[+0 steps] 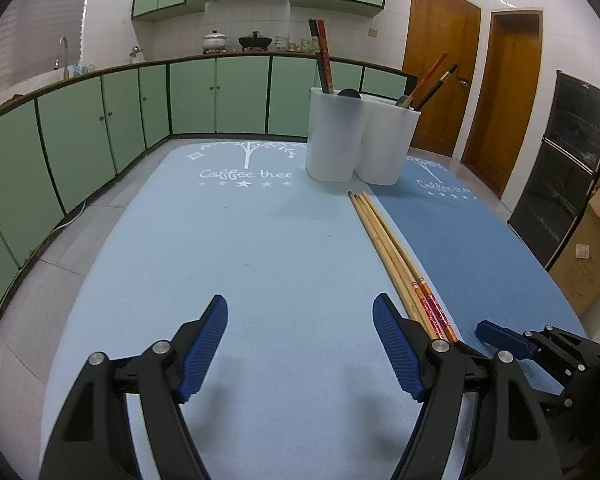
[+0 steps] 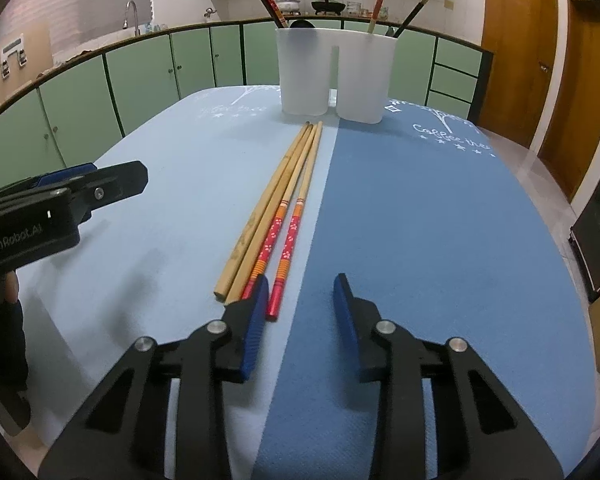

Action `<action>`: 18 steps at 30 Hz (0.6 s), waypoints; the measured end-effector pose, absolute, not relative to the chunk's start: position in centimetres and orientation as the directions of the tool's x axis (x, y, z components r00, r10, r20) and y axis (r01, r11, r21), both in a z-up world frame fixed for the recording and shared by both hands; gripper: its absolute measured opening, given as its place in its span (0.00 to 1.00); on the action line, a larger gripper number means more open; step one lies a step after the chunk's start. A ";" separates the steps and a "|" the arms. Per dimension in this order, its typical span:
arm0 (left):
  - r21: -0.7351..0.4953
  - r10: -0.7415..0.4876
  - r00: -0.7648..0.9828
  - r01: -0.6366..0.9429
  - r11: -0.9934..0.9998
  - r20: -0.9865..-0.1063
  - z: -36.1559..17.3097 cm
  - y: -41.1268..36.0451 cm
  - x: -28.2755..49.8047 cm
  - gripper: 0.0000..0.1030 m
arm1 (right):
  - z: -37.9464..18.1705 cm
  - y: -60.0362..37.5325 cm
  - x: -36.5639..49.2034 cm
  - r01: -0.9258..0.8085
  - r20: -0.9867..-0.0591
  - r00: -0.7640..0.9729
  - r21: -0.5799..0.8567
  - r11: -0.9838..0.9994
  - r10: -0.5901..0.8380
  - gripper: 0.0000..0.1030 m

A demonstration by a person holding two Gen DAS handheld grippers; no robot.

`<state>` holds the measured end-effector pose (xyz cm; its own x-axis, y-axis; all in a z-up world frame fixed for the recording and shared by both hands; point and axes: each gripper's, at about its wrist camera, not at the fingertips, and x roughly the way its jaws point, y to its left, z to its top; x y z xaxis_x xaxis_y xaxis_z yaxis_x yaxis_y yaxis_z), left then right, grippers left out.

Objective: Organize utensils
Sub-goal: 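Move both tools back to the remaining wooden chopsticks on the mat, then pull one red-patterned chopstick out of the row with the right tool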

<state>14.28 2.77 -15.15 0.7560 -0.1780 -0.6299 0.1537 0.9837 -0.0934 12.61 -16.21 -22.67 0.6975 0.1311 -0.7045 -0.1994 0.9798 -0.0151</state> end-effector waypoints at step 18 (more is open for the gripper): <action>-0.109 -0.250 0.684 0.244 0.964 -0.685 -16.6 -1.3 13.9 0.72 | -21.7 -22.0 13.3 -0.056 -0.684 0.725 0.049 0.997 0.075 0.05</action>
<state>13.90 -1.30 -16.56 0.6839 -0.2505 -0.6852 0.2439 0.9637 -0.1088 13.29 -21.96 -21.68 0.7253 0.0749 -0.6843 -0.0563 0.9972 0.0495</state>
